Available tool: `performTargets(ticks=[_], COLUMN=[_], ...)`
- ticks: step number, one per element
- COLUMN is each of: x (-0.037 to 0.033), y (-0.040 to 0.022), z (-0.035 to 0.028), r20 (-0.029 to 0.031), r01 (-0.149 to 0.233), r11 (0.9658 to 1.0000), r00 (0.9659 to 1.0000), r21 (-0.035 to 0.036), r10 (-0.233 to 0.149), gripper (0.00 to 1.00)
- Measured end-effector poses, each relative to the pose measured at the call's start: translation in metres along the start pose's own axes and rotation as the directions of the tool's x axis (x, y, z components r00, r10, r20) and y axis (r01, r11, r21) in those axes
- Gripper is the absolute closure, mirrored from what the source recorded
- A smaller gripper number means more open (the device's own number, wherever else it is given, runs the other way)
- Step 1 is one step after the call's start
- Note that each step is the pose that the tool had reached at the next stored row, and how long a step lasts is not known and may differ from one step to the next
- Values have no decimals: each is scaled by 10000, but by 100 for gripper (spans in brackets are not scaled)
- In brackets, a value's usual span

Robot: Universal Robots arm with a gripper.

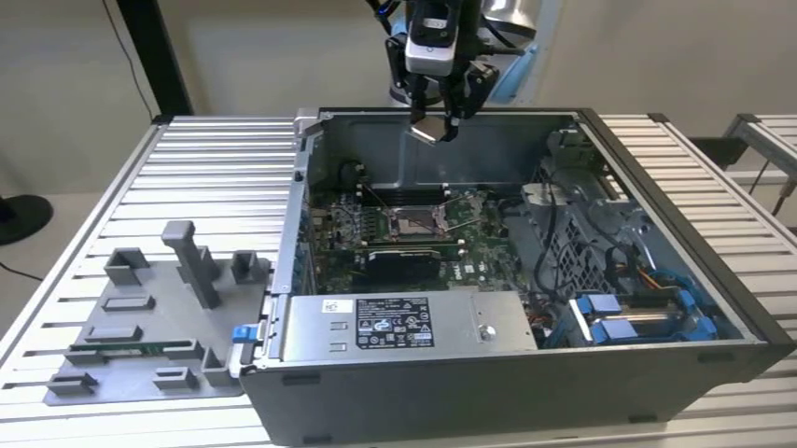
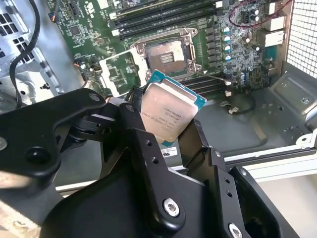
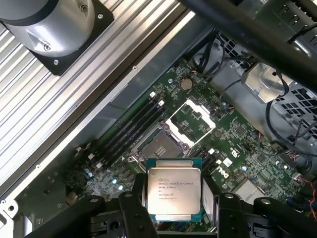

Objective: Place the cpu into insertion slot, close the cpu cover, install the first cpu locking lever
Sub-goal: 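Place the cpu into insertion slot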

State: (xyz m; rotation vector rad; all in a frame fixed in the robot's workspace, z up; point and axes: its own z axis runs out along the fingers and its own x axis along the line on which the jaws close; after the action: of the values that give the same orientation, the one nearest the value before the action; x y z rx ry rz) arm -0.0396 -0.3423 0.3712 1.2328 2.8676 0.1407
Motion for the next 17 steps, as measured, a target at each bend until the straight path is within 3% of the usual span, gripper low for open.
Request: performTargets(ticks=[8, 17], x=[0, 0], y=[0, 0], z=[0, 0], r20=[2, 42], r01=[-43, -488], r11=[10000, 9988], r00=[10000, 9988], r21=[-3, -12], r10=[43, 488], gripper=[100, 100])
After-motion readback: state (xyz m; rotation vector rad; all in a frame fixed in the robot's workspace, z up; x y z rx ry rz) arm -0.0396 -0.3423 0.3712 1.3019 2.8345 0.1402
